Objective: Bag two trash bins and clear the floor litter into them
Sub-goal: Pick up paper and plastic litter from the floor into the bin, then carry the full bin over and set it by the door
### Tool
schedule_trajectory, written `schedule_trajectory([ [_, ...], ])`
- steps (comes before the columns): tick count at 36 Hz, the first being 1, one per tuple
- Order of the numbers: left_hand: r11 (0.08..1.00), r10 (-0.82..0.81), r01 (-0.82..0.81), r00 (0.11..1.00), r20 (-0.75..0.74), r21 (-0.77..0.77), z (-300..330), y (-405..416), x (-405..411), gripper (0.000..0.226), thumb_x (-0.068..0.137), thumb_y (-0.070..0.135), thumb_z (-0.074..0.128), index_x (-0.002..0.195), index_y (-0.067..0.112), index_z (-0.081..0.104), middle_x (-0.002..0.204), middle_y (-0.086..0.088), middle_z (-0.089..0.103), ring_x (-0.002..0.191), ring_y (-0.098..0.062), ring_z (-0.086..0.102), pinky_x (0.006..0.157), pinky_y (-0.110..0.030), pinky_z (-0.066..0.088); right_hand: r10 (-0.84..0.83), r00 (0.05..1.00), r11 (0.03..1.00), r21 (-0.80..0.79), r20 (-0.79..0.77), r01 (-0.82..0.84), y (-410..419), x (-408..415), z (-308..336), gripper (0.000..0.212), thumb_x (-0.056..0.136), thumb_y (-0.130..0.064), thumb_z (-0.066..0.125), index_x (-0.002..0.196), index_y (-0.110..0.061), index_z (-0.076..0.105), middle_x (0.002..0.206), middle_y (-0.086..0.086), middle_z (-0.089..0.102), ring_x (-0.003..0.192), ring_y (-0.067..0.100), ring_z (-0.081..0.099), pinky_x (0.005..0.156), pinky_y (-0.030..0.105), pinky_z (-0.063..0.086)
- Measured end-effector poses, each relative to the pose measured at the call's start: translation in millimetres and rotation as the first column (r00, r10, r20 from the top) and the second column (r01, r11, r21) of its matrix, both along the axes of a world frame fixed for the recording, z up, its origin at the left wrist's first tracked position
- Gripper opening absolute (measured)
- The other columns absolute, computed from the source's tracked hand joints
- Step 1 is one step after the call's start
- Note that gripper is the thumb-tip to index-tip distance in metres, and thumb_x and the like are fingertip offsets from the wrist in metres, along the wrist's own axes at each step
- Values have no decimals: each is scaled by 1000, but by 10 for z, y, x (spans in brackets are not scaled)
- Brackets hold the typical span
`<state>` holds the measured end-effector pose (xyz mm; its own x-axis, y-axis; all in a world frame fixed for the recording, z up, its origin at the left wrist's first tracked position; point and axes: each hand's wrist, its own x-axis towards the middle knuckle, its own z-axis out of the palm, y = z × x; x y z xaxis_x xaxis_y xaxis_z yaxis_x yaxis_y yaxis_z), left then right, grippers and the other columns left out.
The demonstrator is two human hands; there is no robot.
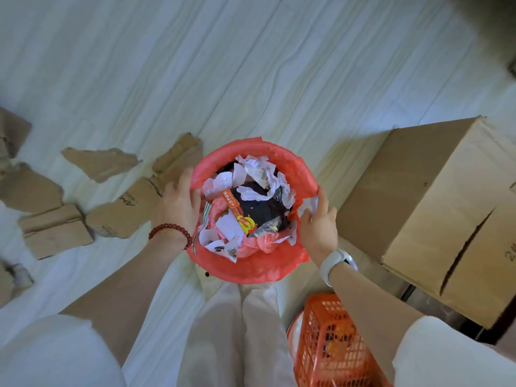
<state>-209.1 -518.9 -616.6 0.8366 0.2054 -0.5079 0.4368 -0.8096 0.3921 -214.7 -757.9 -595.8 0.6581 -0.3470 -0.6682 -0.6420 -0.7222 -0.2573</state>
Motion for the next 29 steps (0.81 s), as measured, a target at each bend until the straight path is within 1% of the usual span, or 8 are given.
schedule_trajectory([
  [5,991,129,-128,991,-31,34,673,328,-353,44,96,25,39,139,20,35,106,-22,60,82,-39,59,62,-39,43,259,964,965,21,52,-261,222,109,566,55,96,-21,34,146,-31,14,120,12,40,80,35,53,67,38,47],
  [9,958,287,-284,955,-77,44,1176,591,-708,43,97,29,36,140,27,33,110,-18,60,88,-37,58,71,-40,45,399,915,917,-4,63,-400,540,175,1029,51,97,-20,32,145,-32,17,120,10,40,73,31,48,61,34,40],
  [12,922,385,-383,921,-52,47,1453,803,-1025,42,96,31,36,138,30,34,99,-15,60,84,-33,56,68,-36,44,516,853,856,-12,74,-517,827,167,1332,51,97,-18,31,145,-31,19,118,11,41,75,32,50,61,32,37],
  [15,866,501,-500,865,-44,29,1717,1011,-1371,40,96,35,33,136,34,33,95,-11,59,81,-29,55,69,-36,45,621,779,782,-3,89,-623,1158,97,1609,52,97,-15,32,146,-30,18,115,12,42,70,32,49,59,32,37],
  [20,754,656,-656,754,-32,7,2112,1365,-1950,46,94,43,26,137,31,33,108,-13,59,96,-34,56,79,-38,44,745,659,663,-4,109,-749,1775,-132,1961,56,95,-8,34,145,-28,20,113,14,43,67,30,48,58,34,37],
  [23,700,714,-714,700,-18,-12,2276,1648,-2331,58,84,48,20,137,29,35,108,-14,60,96,-35,57,79,-38,45,794,596,601,-8,116,-799,2213,-327,2115,53,95,-8,34,144,-27,24,115,15,44,76,34,53,64,38,44],
  [26,651,758,-759,650,-47,13,2340,2061,-2750,47,93,44,28,139,31,32,113,-14,60,98,-34,58,82,-43,49,875,470,478,-52,119,-877,2724,-588,2251,53,94,-7,33,144,-25,27,118,8,45,70,31,48,61,36,43],
  [29,583,810,-812,583,-56,-25,2489,2538,-3140,44,95,37,31,139,28,35,114,-17,59,102,-36,56,84,-41,46,890,426,439,-54,160,-897,3342,-903,2424,55,93,-5,36,144,-25,28,118,14,46,75,39,56,59,36,42],
])
